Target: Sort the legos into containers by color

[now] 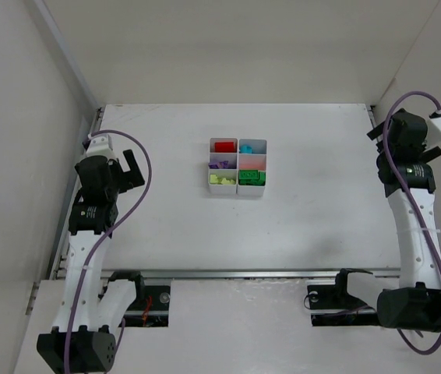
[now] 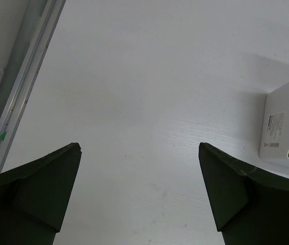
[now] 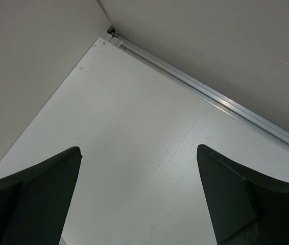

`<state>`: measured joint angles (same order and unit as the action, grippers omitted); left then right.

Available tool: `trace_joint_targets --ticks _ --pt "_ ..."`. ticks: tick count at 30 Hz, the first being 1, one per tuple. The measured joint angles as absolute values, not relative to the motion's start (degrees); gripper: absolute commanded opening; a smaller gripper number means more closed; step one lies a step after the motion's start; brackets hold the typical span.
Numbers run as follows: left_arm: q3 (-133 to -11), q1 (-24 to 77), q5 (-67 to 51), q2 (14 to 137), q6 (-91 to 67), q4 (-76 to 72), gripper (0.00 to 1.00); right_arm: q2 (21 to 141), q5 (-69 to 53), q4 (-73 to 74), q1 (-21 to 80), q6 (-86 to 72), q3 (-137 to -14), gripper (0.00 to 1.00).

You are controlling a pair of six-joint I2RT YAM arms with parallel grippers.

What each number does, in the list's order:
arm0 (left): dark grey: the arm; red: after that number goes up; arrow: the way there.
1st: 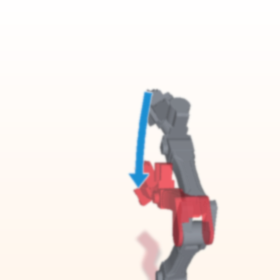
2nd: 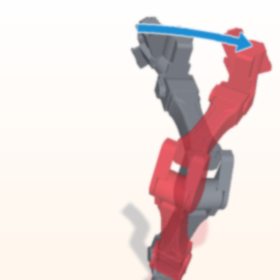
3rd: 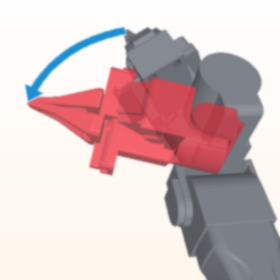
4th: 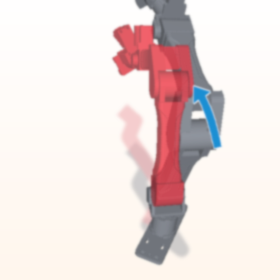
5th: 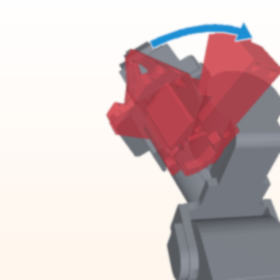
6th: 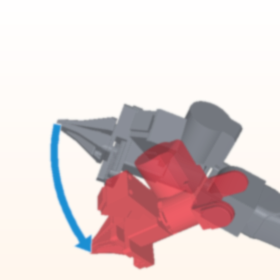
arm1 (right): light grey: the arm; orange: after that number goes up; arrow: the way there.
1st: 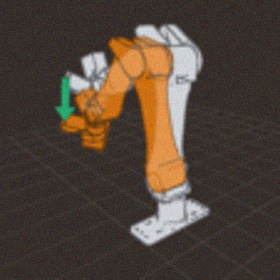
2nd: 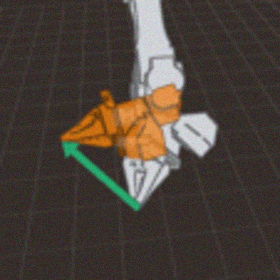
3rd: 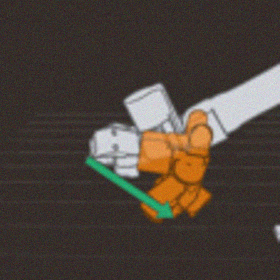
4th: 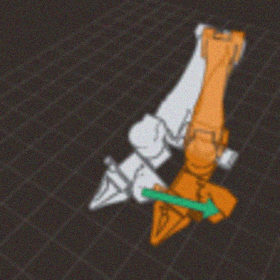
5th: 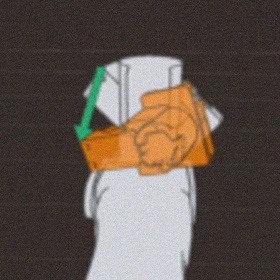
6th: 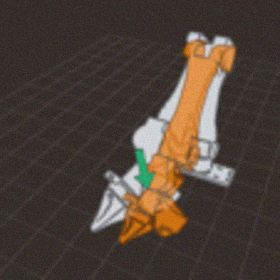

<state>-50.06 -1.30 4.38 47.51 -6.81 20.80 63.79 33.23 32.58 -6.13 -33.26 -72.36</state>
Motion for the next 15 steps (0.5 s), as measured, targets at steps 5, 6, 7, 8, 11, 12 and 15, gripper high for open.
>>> trace_joint_targets --ticks 5,6,7,8,11,12,15 --pt "-50.06 -1.67 4.67 47.51 -6.96 20.82 1.00 63.86 33.93 32.56 -6.13 -33.50 -72.20 1.00" --pt "-50.06 -1.69 4.67 47.51 -6.96 20.80 1.00 63.86 34.00 32.56 -6.13 -33.50 -72.20 1.00" --pt "-50.06 -1.72 4.67 47.51 -6.96 20.80 1.00 63.86 34.09 32.56 -6.13 -33.50 -72.20 1.00" --pt "-50.06 -1.72 4.67 47.51 -6.96 20.80 1.00 63.86 34.11 32.56 -6.13 -33.52 -72.18 1.00" --pt "-50.04 -1.72 4.69 47.51 -6.96 20.80 1.00 63.86 34.09 32.56 -6.13 -33.52 -72.14 1.00" --pt "-50.04 -1.72 4.71 47.51 -6.96 20.80 1.00 63.83 34.09 32.56 -6.13 -33.52 -72.14 1.00" --pt "-50.04 -1.72 4.73 47.51 -6.96 20.80 1.00 63.79 34.09 32.56 -6.13 -33.54 -72.14 1.00"
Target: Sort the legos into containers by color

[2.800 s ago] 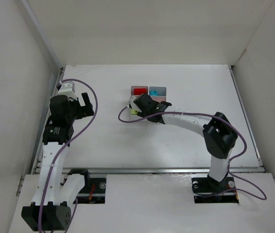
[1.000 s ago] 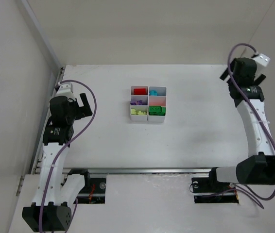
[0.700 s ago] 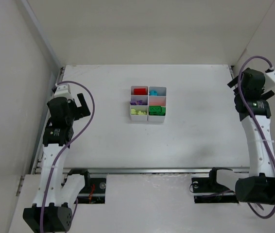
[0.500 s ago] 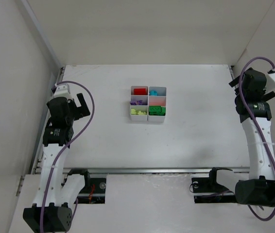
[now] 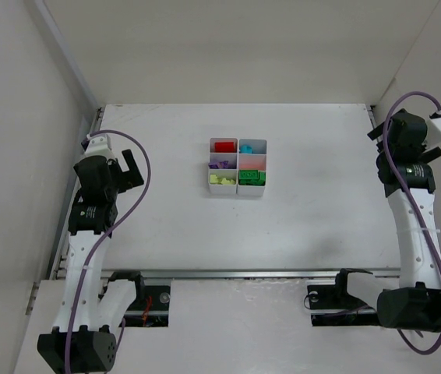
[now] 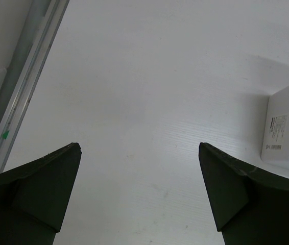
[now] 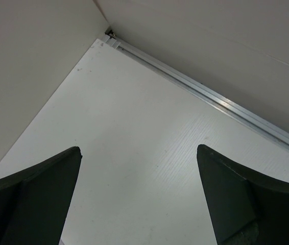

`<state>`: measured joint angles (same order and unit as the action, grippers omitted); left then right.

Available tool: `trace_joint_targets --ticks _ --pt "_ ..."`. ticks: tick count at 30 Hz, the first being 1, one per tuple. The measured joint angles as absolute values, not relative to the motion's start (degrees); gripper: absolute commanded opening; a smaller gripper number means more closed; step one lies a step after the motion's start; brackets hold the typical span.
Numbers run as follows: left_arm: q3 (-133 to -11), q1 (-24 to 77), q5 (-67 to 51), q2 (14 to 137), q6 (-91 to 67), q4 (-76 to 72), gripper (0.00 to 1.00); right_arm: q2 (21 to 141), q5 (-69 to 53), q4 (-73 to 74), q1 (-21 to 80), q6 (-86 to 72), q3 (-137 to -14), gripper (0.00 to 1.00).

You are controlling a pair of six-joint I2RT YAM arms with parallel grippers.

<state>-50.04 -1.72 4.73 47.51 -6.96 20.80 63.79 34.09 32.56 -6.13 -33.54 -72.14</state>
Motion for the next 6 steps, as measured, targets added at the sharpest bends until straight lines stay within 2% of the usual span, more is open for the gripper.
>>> trace_joint_targets --ticks 6 --pt "-50.04 -1.72 4.75 47.51 -6.96 20.80 1.00 63.75 34.06 32.23 -6.13 -33.63 -71.26 1.00"
